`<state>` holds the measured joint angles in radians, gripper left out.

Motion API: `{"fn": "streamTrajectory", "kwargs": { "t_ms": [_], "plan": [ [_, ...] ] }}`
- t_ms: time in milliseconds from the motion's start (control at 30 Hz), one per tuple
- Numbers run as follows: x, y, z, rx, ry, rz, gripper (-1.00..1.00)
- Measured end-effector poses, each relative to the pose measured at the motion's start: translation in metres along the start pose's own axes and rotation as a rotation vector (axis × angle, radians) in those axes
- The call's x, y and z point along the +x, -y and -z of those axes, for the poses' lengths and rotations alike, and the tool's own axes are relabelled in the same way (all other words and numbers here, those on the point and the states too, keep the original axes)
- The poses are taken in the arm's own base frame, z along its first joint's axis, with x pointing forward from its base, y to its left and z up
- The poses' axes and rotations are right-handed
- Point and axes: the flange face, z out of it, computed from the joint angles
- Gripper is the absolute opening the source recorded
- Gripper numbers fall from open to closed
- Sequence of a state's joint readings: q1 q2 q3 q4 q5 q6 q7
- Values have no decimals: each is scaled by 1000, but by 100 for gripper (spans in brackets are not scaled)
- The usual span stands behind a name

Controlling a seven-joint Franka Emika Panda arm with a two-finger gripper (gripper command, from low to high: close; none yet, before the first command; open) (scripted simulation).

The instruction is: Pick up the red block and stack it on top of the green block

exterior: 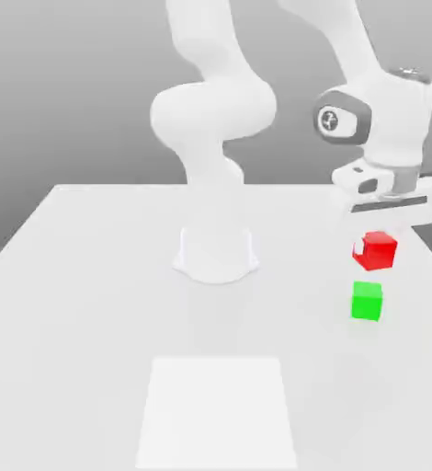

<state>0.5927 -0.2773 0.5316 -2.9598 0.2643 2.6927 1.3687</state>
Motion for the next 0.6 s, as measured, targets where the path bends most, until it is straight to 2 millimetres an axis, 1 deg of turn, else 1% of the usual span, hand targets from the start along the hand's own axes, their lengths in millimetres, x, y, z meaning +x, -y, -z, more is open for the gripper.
{"fn": "streamTrajectory", "kwargs": {
  "t_ms": [333,600],
  "plan": [
    [5,-2,-31,-30,-34,-3,-100],
    [3,-3,-50,-31,-21,0,-100]
  ]
}}
